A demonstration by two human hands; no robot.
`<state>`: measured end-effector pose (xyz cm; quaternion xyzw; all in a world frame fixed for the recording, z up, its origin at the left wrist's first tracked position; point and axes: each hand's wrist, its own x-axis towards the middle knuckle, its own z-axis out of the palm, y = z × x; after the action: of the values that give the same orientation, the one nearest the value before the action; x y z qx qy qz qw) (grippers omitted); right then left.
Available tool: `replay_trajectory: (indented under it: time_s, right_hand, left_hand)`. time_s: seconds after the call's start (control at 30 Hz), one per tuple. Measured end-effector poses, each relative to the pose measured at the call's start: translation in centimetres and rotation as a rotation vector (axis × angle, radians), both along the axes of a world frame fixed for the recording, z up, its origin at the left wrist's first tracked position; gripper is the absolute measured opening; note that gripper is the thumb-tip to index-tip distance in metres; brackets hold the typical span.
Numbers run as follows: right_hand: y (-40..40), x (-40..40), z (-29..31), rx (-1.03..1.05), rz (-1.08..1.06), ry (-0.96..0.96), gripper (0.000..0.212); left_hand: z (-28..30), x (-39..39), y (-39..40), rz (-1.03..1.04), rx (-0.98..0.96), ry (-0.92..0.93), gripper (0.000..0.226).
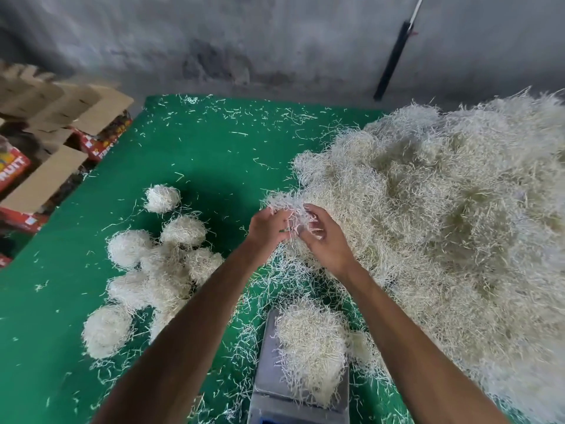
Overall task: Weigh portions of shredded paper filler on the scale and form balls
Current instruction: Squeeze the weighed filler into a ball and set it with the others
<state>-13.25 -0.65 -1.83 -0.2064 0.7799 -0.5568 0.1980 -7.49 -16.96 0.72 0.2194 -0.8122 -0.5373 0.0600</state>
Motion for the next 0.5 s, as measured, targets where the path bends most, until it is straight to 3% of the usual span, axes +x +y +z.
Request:
replay_trajectory:
  time_s: [0.13, 0.2, 0.27, 0.37, 0.43, 0.5]
  right_hand:
    - [-0.5, 1.3, 2.5, -0.013, 0.033, -0.019, 0.064]
    - [-0.6, 2.1, 3.5, 0.029, 0.108, -0.085, 0.064]
    - [-0.4, 3.2, 4.1, 0.091, 0.168, -0.096, 0.055]
    - [0.2, 5.4, 4.6, 0.054, 0.108, -0.048, 0.011]
    - [0.6, 7.3, 5.2, -0.075, 0.007, -0.128, 0.016]
    - [0.9, 9.2, 6.2, -0.177, -0.034, -0.26, 0.023]
  left_hand:
    - [2.8, 2.3, -0.7, -0.16, 0.096, 0.02, 0.007]
    - [4.7, 3.5, -0.7, -0.064, 0.18, 0.125, 0.009]
    - [6.0, 4.5, -0.7, -0.001, 0.184, 0.113, 0.017]
    - [7.2, 6.9, -0.5, 0.007, 0.156, 0.073, 0.013]
    - [7.5, 8.7, -0.3, -0.066, 0.065, 0.007, 0.01]
    - [7.3, 10.0, 0.6, -0.044, 0.105, -0.049, 0.019]
